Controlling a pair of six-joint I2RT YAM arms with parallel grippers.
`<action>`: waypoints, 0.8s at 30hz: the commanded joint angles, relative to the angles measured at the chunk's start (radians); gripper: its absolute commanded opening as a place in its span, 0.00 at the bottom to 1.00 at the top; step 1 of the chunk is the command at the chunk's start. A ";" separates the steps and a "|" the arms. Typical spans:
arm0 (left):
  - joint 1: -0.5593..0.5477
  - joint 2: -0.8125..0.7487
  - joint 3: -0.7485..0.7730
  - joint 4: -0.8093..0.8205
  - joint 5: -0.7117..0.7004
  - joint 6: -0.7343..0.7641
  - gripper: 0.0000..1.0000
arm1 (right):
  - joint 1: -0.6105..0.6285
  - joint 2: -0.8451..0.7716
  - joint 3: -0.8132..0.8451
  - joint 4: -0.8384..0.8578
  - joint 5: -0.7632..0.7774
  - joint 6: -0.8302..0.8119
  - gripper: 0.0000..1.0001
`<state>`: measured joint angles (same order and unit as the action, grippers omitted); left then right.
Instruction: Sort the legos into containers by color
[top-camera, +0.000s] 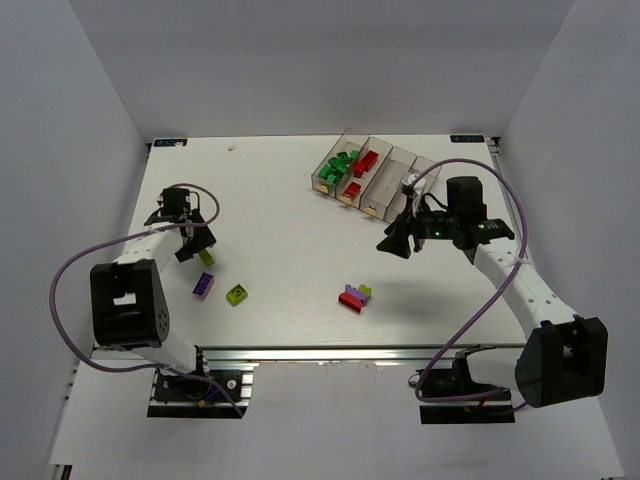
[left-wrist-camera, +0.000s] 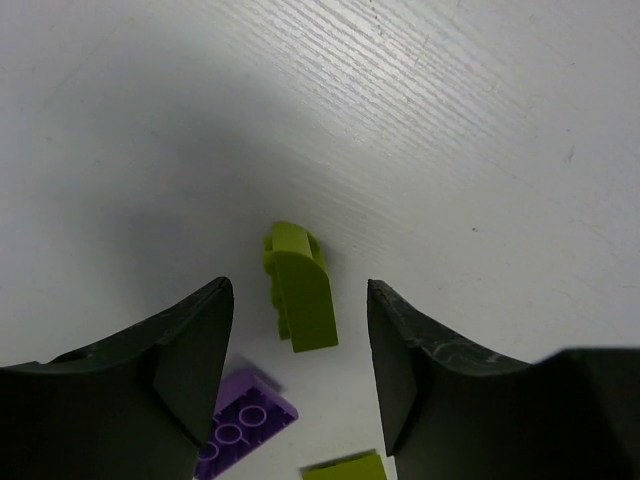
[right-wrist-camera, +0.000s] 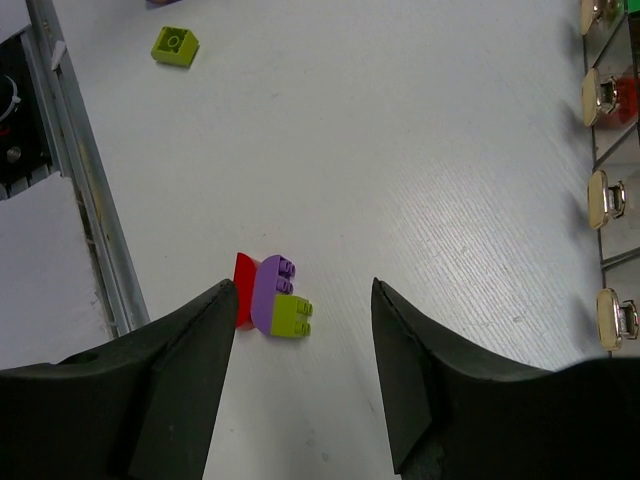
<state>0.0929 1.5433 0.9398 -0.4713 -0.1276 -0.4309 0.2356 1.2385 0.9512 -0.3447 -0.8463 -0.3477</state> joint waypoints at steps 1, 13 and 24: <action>0.007 0.036 0.037 0.039 0.037 0.055 0.66 | -0.010 -0.017 -0.003 0.027 -0.002 -0.001 0.62; 0.007 0.095 0.017 0.074 0.079 0.066 0.47 | -0.015 -0.001 0.020 0.024 0.000 0.001 0.61; -0.019 -0.064 -0.058 0.200 0.342 -0.140 0.16 | -0.077 0.004 0.101 0.077 0.094 0.094 0.37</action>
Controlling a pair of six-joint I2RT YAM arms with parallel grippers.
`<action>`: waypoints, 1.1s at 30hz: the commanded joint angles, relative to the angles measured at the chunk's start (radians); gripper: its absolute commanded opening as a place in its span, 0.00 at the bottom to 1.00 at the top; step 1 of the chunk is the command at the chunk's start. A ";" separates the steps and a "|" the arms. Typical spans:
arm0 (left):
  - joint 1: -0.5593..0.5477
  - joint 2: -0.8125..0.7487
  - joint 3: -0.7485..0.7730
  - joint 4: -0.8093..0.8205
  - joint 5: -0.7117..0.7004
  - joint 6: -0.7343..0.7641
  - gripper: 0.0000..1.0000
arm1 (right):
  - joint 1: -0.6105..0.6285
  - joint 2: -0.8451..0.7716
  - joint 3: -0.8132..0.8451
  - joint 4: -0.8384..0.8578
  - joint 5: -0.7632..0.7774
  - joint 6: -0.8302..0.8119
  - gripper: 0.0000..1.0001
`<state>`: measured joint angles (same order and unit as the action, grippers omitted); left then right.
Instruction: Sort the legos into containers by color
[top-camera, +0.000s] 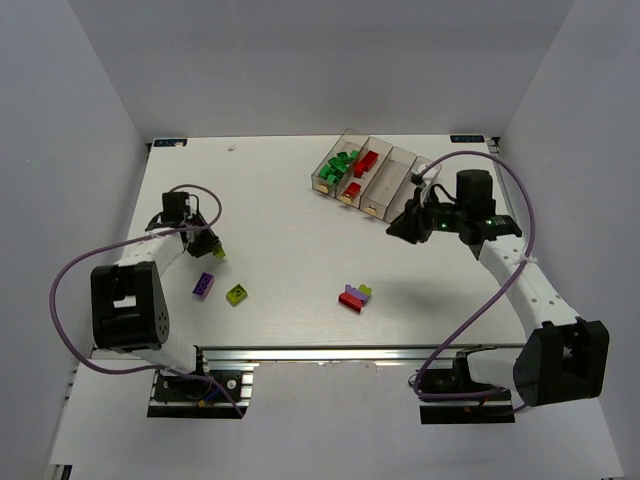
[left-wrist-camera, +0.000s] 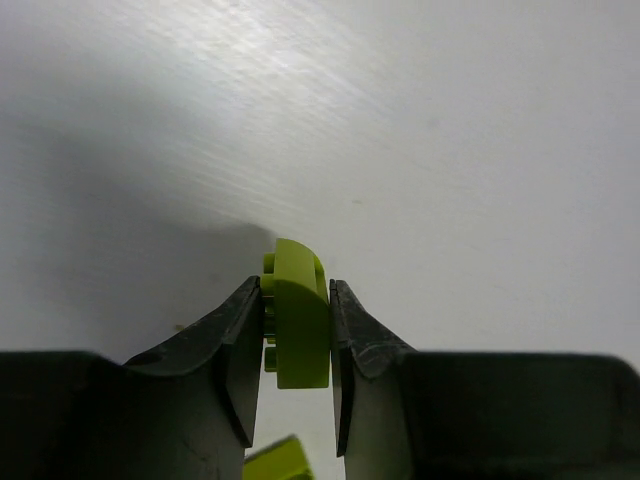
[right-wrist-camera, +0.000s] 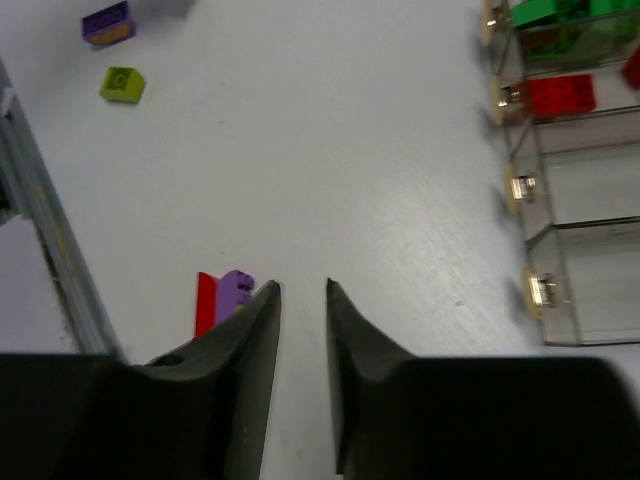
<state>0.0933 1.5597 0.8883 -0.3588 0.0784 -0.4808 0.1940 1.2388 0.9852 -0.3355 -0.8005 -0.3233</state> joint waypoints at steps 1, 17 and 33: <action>-0.032 -0.093 -0.006 0.105 0.159 -0.110 0.15 | -0.051 0.004 0.073 0.085 0.047 0.094 0.28; -0.547 0.313 0.452 0.527 0.369 -0.335 0.14 | -0.229 -0.067 0.064 0.225 -0.019 0.293 0.04; -0.695 0.816 1.158 0.402 0.255 -0.147 0.15 | -0.232 -0.174 -0.048 0.228 -0.014 0.306 0.08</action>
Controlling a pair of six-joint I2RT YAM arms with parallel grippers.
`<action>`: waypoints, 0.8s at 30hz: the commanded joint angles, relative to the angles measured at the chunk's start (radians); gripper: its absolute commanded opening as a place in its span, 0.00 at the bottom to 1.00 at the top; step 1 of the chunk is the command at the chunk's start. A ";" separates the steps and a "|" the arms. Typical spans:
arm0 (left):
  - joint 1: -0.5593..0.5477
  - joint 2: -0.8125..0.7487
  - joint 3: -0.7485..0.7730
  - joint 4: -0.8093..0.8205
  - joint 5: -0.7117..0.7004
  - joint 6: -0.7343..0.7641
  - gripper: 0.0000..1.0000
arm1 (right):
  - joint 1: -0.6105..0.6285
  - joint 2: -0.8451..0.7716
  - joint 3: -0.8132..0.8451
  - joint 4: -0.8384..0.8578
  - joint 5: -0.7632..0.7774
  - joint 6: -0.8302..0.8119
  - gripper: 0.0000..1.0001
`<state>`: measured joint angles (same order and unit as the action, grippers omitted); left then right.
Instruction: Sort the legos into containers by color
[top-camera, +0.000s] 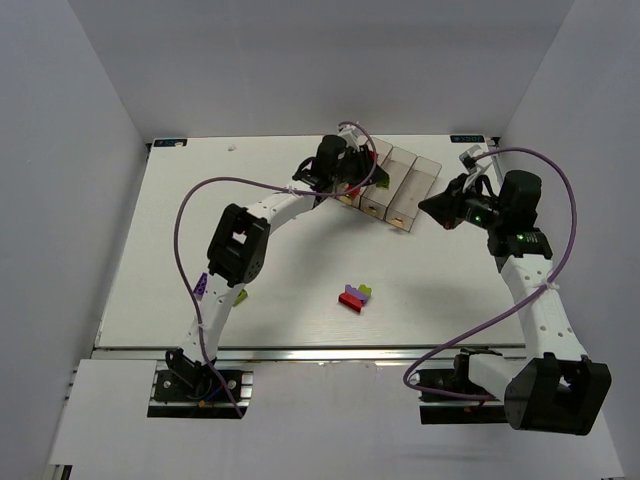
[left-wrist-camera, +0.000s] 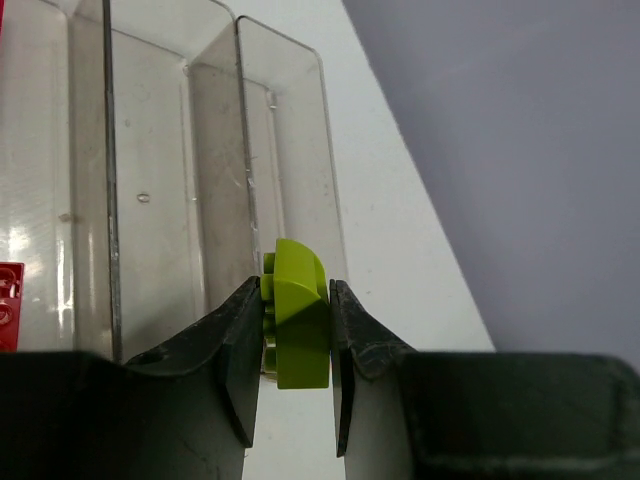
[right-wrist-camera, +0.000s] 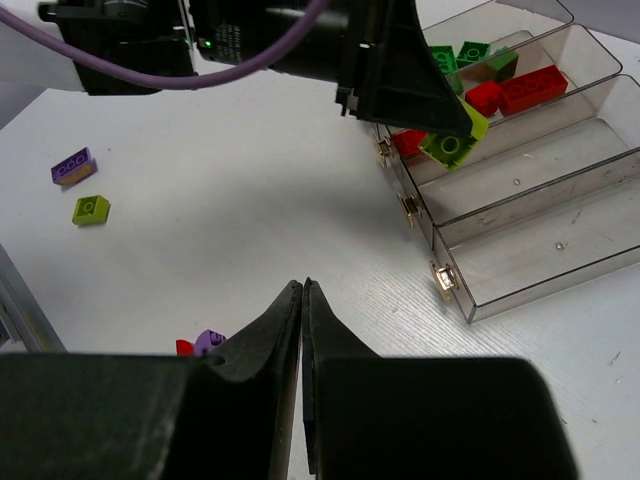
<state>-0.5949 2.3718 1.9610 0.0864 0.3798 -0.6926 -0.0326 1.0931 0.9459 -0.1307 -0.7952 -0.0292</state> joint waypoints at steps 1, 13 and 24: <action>-0.009 0.018 0.104 -0.066 -0.062 0.080 0.16 | -0.006 -0.029 -0.013 0.025 -0.021 0.015 0.08; -0.023 0.129 0.271 -0.232 -0.167 0.117 0.49 | -0.006 -0.038 -0.041 0.026 -0.033 0.011 0.13; -0.026 0.089 0.280 -0.238 -0.156 0.120 0.55 | -0.006 -0.016 -0.015 -0.131 -0.226 -0.306 0.60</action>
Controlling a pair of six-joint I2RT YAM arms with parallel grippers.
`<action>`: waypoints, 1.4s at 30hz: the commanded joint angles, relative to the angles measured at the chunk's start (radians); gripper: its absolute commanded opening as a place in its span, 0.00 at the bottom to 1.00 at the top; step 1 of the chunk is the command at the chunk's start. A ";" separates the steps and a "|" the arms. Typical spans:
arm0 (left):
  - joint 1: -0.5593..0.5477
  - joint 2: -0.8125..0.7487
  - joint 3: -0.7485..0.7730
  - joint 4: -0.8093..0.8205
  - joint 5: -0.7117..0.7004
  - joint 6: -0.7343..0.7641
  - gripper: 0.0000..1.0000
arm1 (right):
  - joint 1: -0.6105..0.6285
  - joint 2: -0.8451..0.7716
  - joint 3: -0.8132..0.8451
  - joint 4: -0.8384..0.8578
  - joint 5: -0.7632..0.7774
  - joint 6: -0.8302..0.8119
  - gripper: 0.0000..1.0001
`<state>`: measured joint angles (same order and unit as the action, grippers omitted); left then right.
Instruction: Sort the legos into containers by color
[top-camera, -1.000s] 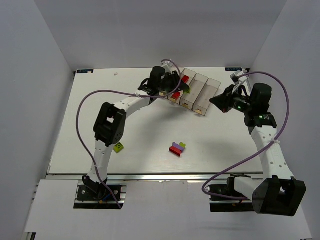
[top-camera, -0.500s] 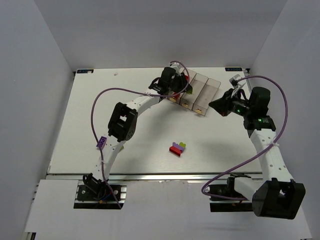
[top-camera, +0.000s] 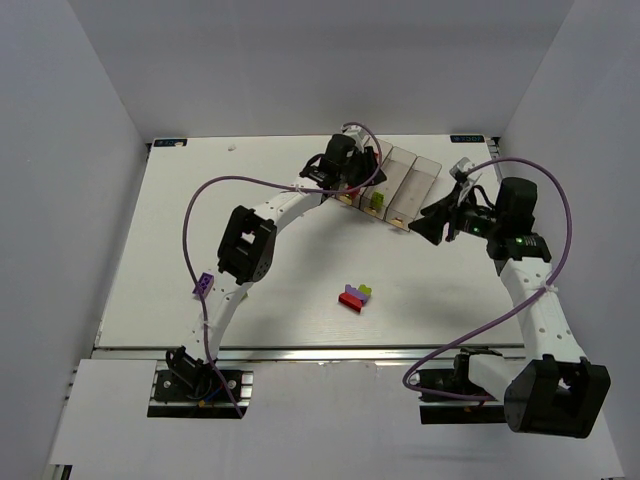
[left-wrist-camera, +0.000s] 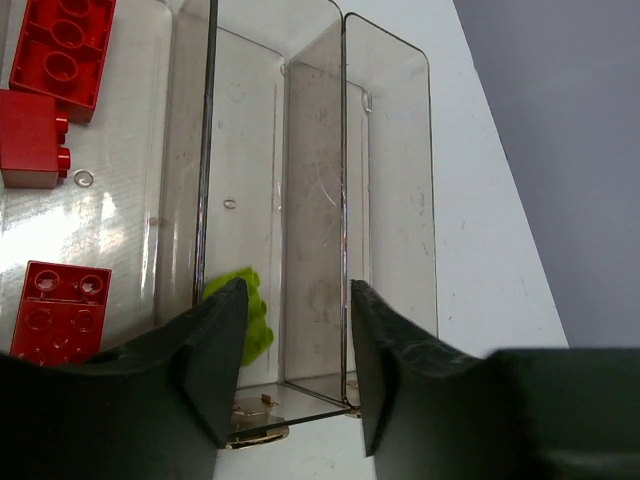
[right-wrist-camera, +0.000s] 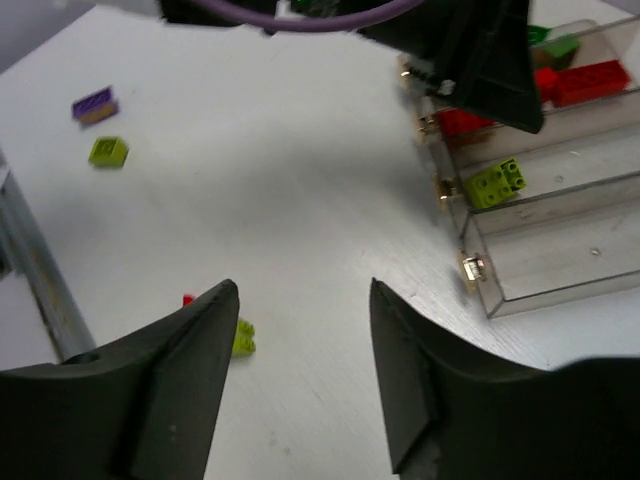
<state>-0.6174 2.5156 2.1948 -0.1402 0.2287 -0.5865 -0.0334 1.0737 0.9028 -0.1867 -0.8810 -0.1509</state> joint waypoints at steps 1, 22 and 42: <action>-0.004 -0.067 0.045 -0.016 -0.009 0.022 0.51 | -0.005 0.020 0.037 -0.170 -0.186 -0.252 0.62; 0.132 -1.228 -1.142 -0.125 -0.173 0.025 0.63 | 0.447 0.320 0.108 -0.949 0.126 -1.836 0.86; 0.151 -1.781 -1.526 -0.268 -0.285 -0.188 0.68 | 0.598 0.672 0.303 -0.800 0.301 -1.782 0.75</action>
<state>-0.4667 0.7536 0.6785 -0.3660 -0.0319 -0.7547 0.5407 1.7264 1.1755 -0.9901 -0.6037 -1.9358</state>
